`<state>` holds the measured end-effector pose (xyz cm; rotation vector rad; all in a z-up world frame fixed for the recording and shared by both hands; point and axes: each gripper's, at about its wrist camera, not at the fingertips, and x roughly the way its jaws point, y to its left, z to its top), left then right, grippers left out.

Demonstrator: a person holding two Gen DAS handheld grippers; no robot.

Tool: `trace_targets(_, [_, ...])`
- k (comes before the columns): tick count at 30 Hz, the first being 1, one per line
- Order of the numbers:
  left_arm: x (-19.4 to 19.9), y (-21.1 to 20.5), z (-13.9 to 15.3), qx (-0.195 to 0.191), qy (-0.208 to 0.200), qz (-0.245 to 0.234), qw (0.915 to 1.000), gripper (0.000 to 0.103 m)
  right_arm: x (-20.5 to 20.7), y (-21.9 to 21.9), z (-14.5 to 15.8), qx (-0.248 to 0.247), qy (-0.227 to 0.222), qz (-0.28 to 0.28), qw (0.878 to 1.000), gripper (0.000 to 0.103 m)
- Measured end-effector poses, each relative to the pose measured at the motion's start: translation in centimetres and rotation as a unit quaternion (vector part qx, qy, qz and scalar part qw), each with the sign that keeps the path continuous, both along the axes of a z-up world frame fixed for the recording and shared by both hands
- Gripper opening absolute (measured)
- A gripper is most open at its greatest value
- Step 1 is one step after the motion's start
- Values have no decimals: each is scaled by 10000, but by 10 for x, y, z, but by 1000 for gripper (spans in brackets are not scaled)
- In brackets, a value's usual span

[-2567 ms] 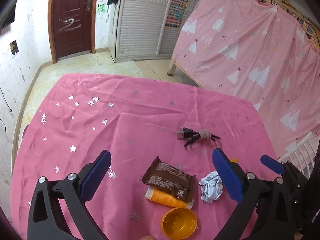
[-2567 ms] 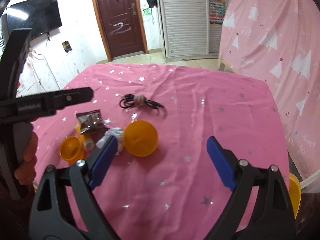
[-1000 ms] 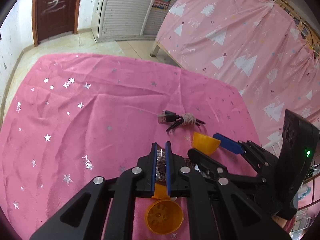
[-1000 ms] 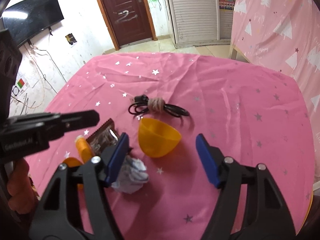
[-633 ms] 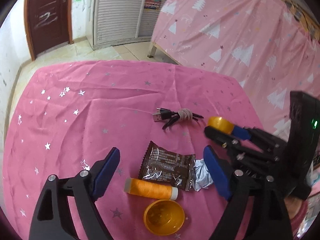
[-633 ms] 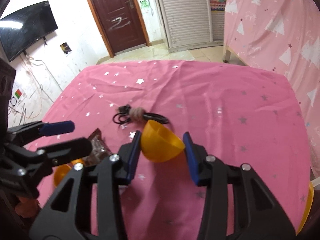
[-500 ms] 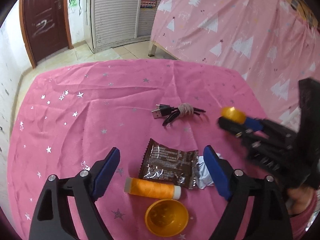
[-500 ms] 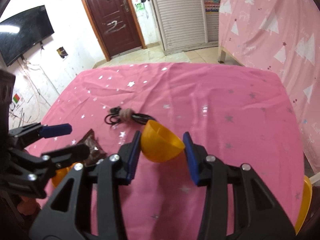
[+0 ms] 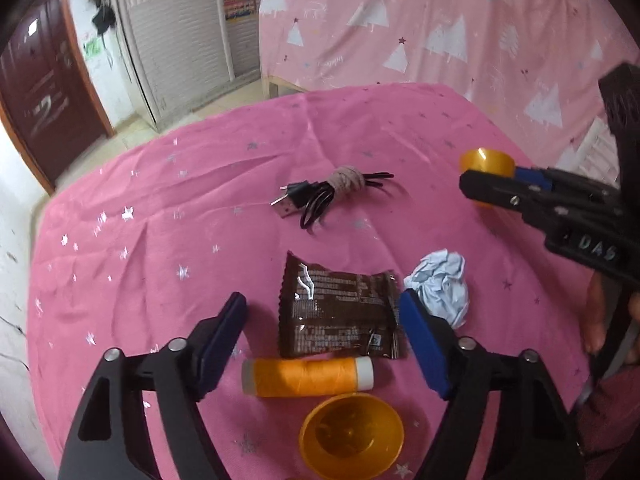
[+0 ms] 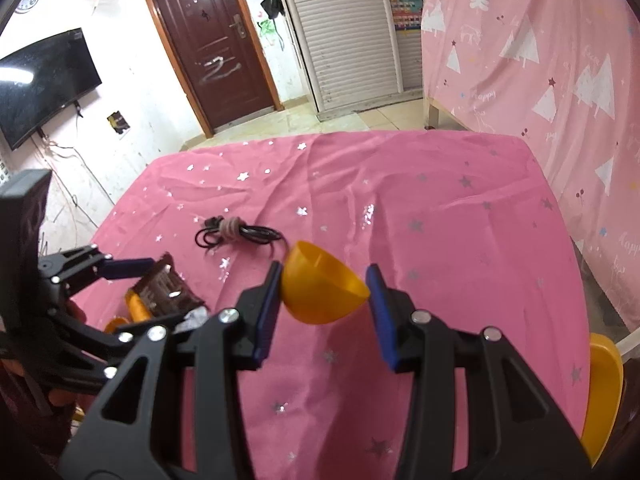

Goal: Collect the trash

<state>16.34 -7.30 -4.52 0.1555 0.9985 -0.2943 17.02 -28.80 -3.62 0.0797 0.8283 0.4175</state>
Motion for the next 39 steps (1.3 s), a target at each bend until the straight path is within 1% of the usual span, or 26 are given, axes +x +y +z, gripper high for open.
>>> trace_targets(1, [-2,-3,1,82,-76,-64,9999,61,-1,-1,1,-25,-10,-3,10000,40])
trace_targets(2, [-4,-6,3,76,-100,-123,9998,49,-1,-1,1,-35,-12,-2,10000,40])
trace_targets(3, [-5,-8,4,90,-107,-136,9998,44,-2,-2,2,-49,-27,-9,10000,40])
trace_targets(4, [-7,-9,5,103,-132,-137,9998,43,-2,-4,3,-47,-38,-19,10000,40])
trace_targets(7, [-9,-9,10,106,-256,-132,9995,33,-3,-7,6,-2,-85,-41,10000,40])
trace_targets(10, [-10,-3,17,53,-256,-54,9996,29,-4,-8,9,0,-141,-32,9999,40])
trace_targets(12, [-10,-3,20,63,-279,-29,9996,23,-5,-9,10,13,-165,-20,9999,40])
trace_targets(18, [-14,-10,27,134,-391,-29,9991,16,-8,-10,10,-40,-219,-2,9998,40])
trace_targets(23, [-14,-12,34,44,-446,40,9990,11,-11,-12,14,-40,-313,-31,9995,40])
trace_targets(27, [-18,-12,46,38,-575,67,9983,10,-15,-19,18,-8,-394,-107,9992,40])
trace_targets(33, [-23,-25,66,66,-822,17,9966,10,-25,-40,16,95,-454,-325,9984,40])
trace_targets(39, [-31,-60,87,10,-1036,-317,9941,10,-34,-70,22,107,-606,-604,9963,40])
